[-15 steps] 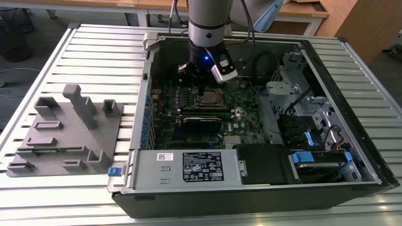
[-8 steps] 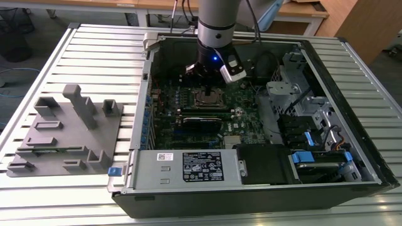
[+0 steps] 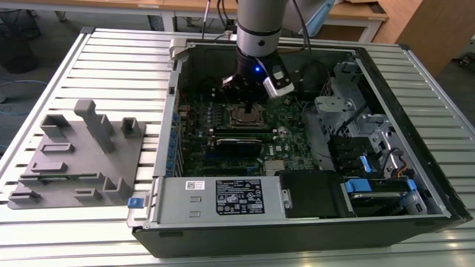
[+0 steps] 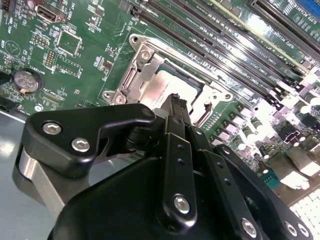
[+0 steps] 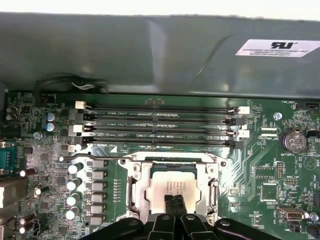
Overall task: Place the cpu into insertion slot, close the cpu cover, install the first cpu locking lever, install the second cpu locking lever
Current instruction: 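Close the cpu cover, then install the first cpu locking lever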
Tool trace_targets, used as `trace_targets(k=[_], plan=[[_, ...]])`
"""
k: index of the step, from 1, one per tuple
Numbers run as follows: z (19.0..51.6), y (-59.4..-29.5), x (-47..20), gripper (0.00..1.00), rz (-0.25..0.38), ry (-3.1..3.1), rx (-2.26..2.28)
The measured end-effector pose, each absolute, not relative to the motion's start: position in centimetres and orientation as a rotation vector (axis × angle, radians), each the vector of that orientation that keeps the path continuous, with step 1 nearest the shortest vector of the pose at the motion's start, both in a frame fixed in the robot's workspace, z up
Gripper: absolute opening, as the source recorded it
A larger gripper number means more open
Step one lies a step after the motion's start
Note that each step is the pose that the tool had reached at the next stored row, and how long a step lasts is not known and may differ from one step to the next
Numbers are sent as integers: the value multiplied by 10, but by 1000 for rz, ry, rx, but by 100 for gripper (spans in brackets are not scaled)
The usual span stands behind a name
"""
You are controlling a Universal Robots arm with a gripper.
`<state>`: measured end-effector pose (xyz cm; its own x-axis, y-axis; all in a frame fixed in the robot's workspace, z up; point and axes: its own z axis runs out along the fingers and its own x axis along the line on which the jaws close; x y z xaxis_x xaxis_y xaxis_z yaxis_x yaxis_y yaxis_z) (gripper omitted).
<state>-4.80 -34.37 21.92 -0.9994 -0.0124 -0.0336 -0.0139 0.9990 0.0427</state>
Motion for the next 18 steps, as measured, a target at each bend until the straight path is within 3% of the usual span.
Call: trace_targets(k=[18], plan=[[219,-344,-52,11,66,3099,-21]])
